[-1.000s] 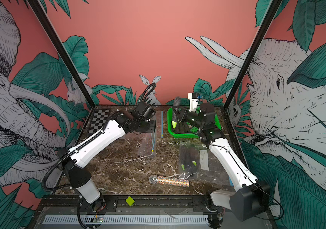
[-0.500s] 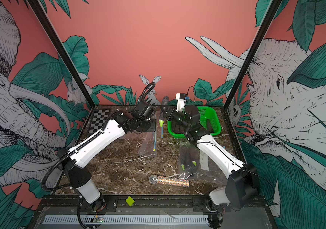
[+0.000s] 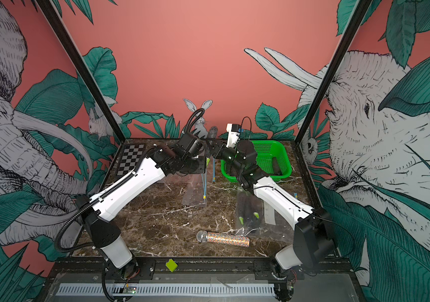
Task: Place the eggplant in a zip-top bag and seal the zipper
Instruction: Place the eggplant in the zipper food storage bag.
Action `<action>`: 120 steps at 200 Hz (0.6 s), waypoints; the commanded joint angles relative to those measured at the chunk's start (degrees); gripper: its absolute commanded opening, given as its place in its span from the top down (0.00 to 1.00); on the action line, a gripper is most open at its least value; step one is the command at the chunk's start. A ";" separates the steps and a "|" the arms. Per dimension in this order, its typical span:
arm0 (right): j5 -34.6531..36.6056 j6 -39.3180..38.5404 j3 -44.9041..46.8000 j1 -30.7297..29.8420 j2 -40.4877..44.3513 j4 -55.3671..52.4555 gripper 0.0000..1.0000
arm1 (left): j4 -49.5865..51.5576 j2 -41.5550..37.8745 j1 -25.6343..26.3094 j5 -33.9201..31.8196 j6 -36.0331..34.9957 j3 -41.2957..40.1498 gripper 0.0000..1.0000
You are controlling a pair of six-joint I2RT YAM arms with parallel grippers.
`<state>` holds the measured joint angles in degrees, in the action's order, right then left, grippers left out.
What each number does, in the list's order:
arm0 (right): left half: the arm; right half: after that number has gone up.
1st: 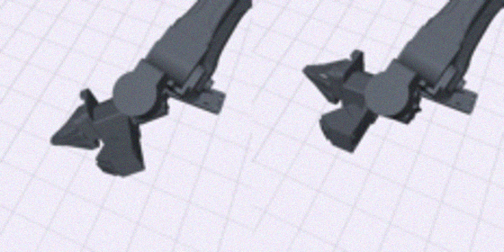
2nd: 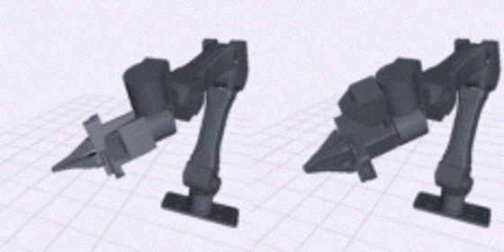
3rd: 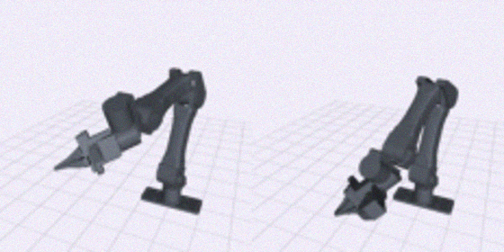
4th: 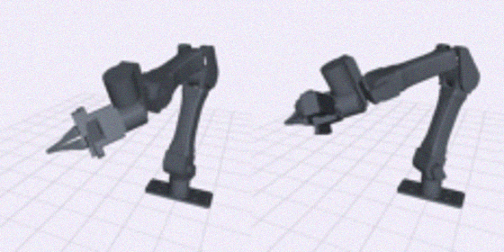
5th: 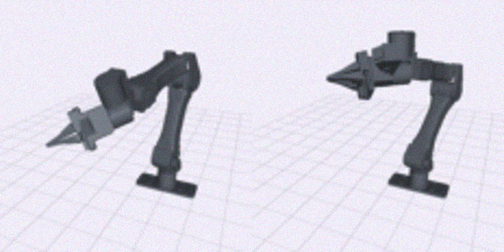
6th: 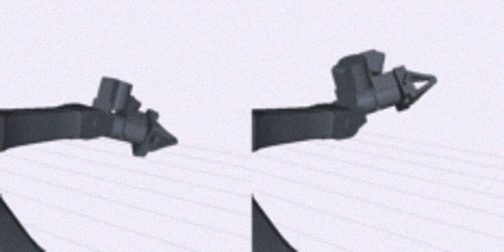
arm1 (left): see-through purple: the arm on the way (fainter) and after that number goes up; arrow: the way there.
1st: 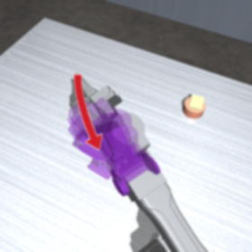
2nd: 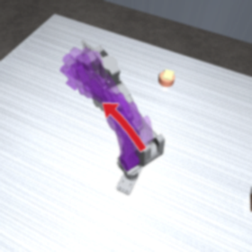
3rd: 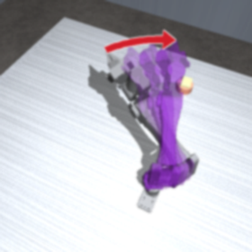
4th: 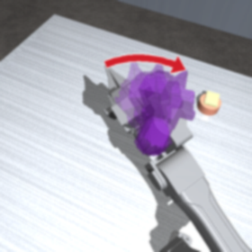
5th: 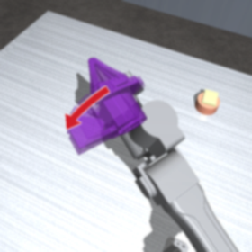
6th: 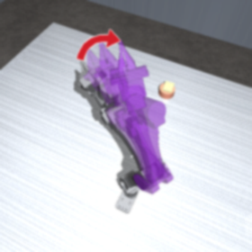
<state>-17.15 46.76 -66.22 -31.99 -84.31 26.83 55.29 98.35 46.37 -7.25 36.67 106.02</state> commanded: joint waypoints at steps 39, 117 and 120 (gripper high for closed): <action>3.73 -1.55 0.99 -1.76 -3.01 4.91 0.88 | -1.09 -2.35 -0.67 0.61 0.86 -0.50 1.00; 5.71 -11.85 6.51 -2.20 0.12 -0.26 0.88 | -1.13 -3.59 -1.84 0.72 0.63 -0.92 1.00; 5.58 -12.32 6.89 -2.25 0.38 -0.39 0.88 | -1.10 -3.52 -1.96 0.85 0.60 -0.90 1.00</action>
<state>-12.16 39.88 -61.19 -33.67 -87.13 26.96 54.48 98.24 45.21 -6.48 36.64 105.89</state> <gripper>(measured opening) 0.234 0.047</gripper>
